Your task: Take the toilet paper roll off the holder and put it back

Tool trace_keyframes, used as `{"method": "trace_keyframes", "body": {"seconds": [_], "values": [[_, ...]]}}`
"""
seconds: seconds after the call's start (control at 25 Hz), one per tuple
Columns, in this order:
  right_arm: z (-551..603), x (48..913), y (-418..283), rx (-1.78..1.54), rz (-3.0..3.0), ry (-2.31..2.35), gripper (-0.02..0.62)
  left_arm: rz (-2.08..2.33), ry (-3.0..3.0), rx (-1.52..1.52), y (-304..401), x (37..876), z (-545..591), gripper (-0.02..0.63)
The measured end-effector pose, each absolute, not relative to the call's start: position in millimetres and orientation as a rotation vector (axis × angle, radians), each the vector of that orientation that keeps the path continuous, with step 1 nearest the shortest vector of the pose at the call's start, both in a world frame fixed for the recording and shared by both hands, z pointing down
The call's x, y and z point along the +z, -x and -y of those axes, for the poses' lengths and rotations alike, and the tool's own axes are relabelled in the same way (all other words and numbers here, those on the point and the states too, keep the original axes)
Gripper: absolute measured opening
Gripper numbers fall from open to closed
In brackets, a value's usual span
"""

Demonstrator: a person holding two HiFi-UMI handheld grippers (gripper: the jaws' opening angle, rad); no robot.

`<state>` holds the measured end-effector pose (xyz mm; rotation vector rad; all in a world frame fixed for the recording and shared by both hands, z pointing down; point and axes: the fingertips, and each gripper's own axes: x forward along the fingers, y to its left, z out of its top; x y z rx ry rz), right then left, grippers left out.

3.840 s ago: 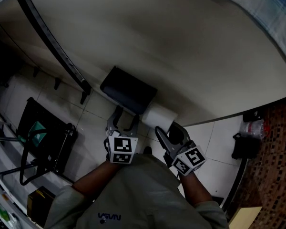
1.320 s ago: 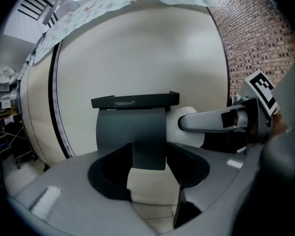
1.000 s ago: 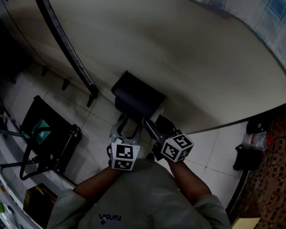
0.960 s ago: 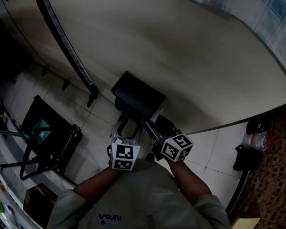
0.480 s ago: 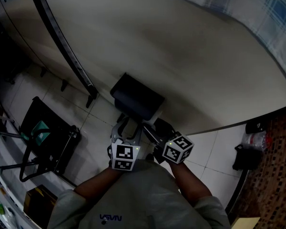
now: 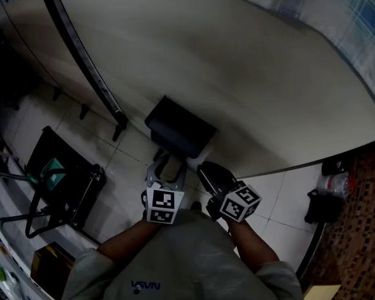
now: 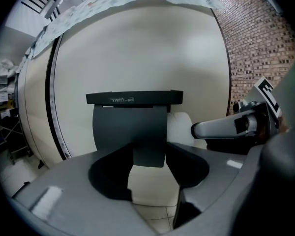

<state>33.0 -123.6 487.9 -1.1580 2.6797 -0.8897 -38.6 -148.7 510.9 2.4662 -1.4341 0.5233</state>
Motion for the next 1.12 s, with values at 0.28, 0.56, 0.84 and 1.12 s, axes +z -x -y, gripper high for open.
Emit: {"method": "trace_keyframes", "body": {"seconds": [0.28, 0.56, 0.84, 1.12], "values": [[125.7, 485.6, -30.9, -0.862, -2.696, 1.165, 0.032, 1.43, -2.466, 0.517, 37.2, 512.1, 148.8, 0.204], [133.3, 483.3, -22.1, -0.848, -2.72, 1.144, 0.032, 1.419, -2.475, 0.509, 37.4, 511.1, 146.4, 0.19], [141.1, 484.7, -5.8, -0.854, -2.752, 1.107, 0.032, 1.401, -2.487, 0.497, 37.1, 510.5, 143.7, 0.178], [148.7, 487.7, 6.8, -0.828, -2.805, 1.089, 0.032, 1.38, -2.503, 0.497, 37.4, 510.6, 143.4, 0.178]]}}
